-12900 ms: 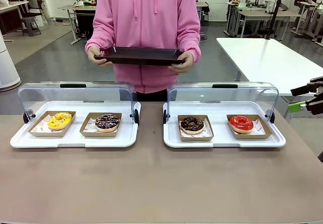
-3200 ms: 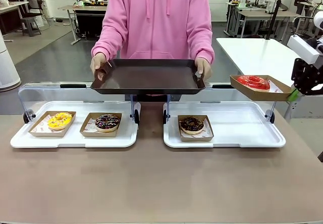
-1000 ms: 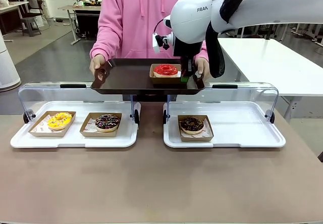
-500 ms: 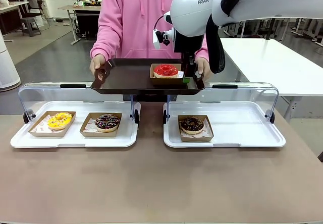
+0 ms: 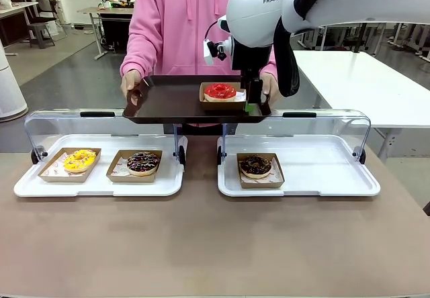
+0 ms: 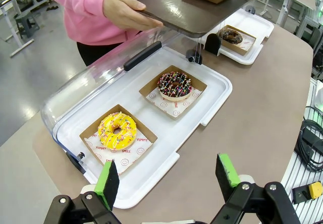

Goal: Provide the desired donut to the person.
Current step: Place the picked Paper togo box onto the Handle tray extended by the person, then pick up and lift the Paper togo box containing the Donut pointed at by the person.

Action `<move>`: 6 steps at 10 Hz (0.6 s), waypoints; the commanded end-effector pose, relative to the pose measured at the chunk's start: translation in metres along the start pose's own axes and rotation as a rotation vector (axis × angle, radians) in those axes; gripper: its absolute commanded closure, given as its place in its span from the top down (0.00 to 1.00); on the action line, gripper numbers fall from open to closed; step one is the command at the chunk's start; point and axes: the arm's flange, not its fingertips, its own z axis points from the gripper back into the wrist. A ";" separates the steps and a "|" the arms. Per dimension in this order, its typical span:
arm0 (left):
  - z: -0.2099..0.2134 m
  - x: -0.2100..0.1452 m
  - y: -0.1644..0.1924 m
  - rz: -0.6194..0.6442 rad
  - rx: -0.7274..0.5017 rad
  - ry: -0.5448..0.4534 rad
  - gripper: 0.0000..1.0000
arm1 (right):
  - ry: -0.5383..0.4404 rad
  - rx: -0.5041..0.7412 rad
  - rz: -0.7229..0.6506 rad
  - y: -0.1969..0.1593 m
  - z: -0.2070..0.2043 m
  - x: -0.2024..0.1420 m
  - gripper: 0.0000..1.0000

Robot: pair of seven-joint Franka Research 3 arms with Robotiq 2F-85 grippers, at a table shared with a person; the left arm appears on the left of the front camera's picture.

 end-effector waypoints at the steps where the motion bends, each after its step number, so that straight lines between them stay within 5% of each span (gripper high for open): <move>1: 0.000 0.000 0.001 0.010 -0.003 -0.019 1.00 | -0.029 0.037 0.003 -0.002 0.006 -0.003 1.00; 2: 0.000 0.000 0.001 0.010 -0.003 -0.019 1.00 | 0.010 0.094 -0.034 -0.006 0.011 -0.008 1.00; 3: 0.000 0.000 0.001 0.010 -0.003 -0.019 1.00 | -0.002 0.002 -0.002 0.000 0.001 0.000 1.00; 6: 0.000 0.000 0.001 0.010 -0.003 -0.019 1.00 | -0.002 0.002 -0.002 0.000 0.001 0.000 1.00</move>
